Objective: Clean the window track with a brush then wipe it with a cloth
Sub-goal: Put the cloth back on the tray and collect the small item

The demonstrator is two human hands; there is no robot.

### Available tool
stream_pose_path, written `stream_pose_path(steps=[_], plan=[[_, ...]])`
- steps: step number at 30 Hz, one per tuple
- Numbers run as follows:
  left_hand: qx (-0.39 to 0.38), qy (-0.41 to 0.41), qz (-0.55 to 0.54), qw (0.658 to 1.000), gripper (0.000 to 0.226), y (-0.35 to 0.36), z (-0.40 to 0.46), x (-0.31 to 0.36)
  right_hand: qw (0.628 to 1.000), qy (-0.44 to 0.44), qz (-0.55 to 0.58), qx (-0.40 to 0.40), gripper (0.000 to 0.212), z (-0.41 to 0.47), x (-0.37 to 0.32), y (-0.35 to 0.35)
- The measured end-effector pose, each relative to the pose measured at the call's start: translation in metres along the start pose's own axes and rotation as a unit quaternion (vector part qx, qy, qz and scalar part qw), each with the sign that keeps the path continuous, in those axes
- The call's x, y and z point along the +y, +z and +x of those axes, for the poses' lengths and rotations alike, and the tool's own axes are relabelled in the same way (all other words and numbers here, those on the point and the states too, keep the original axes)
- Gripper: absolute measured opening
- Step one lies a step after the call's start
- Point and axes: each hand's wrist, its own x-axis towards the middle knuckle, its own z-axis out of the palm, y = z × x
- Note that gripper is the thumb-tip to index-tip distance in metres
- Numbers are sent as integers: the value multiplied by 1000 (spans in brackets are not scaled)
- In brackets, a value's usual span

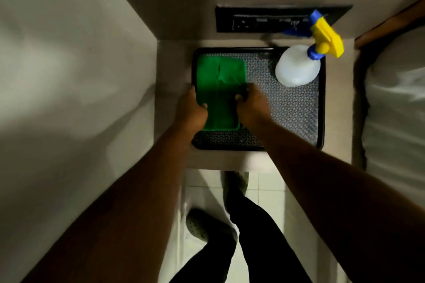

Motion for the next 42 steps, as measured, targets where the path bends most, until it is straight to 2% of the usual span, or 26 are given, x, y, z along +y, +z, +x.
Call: stream_pose_path(steps=[4, 9, 11, 16, 19, 22, 27, 32, 35, 38, 40, 42], plan=[[5, 20, 65, 998, 39, -50, -76, 19, 998, 25, 53, 15, 46, -57, -12, -30], [9, 16, 108, 994, 31, -113, -206, 41, 998, -21, 49, -16, 48, -171, -50, -42], [40, 32, 95, 994, 35, -136, -254, 45, 997, -40, 71, -7, 46, -216, -68, -40], [196, 53, -20, 979, 30, -208, -367, 38, 987, -102, 121, -14, 28, -320, -118, -40], [273, 28, 23, 961, 23, -248, -426, 12, 979, -153, 134, -15, 22, -381, -139, -40], [295, -44, 88, 950, 21, -273, -469, -21, 972, -177, 148, -49, 23, -432, -153, -32], [289, -142, 157, 934, 25, -280, -498, -60, 964, -186, 104, -160, 22, -489, -156, -8], [286, -151, 126, 938, 26, -268, -493, -70, 961, -219, 22, -165, 30, -520, -157, 5], [305, -145, 118, 934, 27, -264, -487, -74, 964, -218, -1, -154, 28, -522, -162, 13], [310, -146, 37, 939, 28, -265, -476, -72, 971, -202, 9, -131, 27, -516, -164, 19], [283, -141, -56, 947, 28, -264, -467, -61, 976, -191, 16, -100, 24, -508, -162, 22], [264, -152, -159, 939, 32, -260, -462, -48, 981, -179, 19, -78, 22, -503, -159, 24]])
